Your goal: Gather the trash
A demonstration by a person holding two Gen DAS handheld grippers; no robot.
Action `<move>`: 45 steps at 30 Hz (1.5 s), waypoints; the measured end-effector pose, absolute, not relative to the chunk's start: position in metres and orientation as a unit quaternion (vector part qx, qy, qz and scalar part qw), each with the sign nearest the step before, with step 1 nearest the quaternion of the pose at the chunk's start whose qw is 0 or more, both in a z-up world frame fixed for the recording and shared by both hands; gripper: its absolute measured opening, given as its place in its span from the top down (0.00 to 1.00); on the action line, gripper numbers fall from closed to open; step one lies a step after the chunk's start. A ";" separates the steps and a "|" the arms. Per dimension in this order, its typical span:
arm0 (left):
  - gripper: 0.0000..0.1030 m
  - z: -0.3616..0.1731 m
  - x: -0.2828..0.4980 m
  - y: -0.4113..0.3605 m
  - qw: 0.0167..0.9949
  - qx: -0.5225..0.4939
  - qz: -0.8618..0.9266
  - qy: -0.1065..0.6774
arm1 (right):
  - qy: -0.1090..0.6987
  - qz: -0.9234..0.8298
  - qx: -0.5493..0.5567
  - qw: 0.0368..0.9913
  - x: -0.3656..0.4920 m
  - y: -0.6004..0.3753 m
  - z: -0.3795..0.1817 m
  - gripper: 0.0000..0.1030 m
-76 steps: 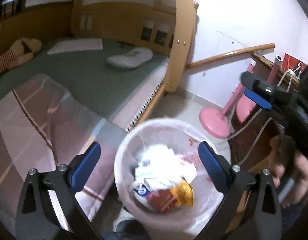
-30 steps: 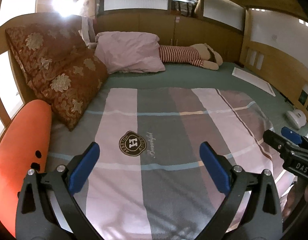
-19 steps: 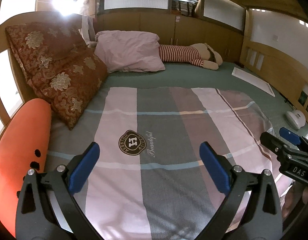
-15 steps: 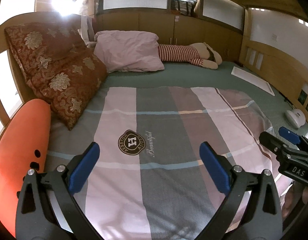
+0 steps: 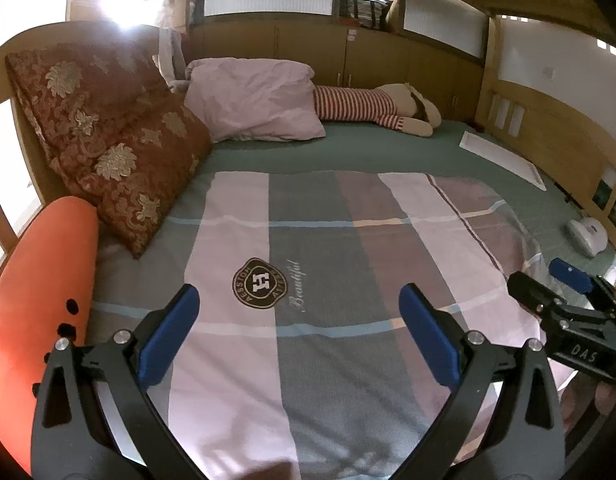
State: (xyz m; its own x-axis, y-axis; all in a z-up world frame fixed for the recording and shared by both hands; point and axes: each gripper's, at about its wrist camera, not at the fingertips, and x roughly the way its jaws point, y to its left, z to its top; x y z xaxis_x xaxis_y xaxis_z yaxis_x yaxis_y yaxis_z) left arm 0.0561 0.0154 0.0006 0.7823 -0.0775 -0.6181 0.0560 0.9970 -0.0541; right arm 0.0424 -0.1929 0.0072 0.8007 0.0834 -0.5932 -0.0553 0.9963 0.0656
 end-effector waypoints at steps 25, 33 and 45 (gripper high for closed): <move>0.03 0.001 0.060 0.018 0.937 -0.035 -0.046 0.346 | 0.313 0.037 0.021 0.949 0.042 -0.194 0.008 0.07; 0.03 -0.001 0.061 0.017 0.935 -0.033 -0.051 0.349 | 0.314 0.038 0.021 0.949 0.042 -0.193 0.007 0.07; 0.03 0.000 0.058 0.018 0.938 -0.037 -0.049 0.341 | 0.314 0.037 0.022 0.948 0.043 -0.193 0.007 0.07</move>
